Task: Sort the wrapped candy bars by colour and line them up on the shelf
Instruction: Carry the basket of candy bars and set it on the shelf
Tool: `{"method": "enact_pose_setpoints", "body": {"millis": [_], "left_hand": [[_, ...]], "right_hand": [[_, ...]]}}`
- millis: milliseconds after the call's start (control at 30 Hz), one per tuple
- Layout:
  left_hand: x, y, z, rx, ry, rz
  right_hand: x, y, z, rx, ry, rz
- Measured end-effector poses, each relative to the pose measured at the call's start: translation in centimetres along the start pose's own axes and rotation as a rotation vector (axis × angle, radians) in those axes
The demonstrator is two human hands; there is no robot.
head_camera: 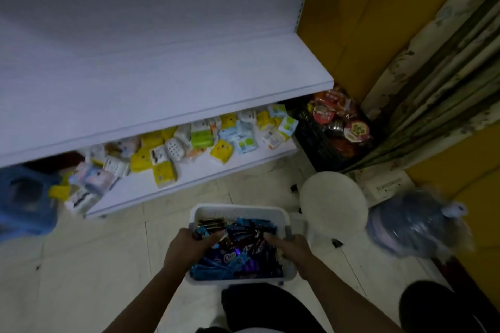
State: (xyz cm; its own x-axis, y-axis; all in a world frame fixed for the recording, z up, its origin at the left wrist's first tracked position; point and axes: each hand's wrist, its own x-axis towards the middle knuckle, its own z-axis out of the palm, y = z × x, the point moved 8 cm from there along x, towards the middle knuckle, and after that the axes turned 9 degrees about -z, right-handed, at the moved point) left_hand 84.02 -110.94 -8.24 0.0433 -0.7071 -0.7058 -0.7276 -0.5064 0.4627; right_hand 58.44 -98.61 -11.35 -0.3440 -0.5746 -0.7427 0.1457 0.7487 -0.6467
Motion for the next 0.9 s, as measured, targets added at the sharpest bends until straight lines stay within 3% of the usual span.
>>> {"method": "enact_pose_setpoints", "body": {"millis": [300,600,900], "left_hand": [[6.3,19.3,-6.0,-0.030,0.181,0.221],[13.7,36.3,-8.2,-0.055,0.157,0.394],[19.9,46.0,-6.3,0.021,0.103,0.463]], "right_hand": [[6.7,-16.8,-4.6,0.223,0.197,-0.248],[14.2,-32.7,-11.1,0.253,0.271,-0.453],[19.4,-39.3,-15.8,0.255,0.460,-0.470]]}}
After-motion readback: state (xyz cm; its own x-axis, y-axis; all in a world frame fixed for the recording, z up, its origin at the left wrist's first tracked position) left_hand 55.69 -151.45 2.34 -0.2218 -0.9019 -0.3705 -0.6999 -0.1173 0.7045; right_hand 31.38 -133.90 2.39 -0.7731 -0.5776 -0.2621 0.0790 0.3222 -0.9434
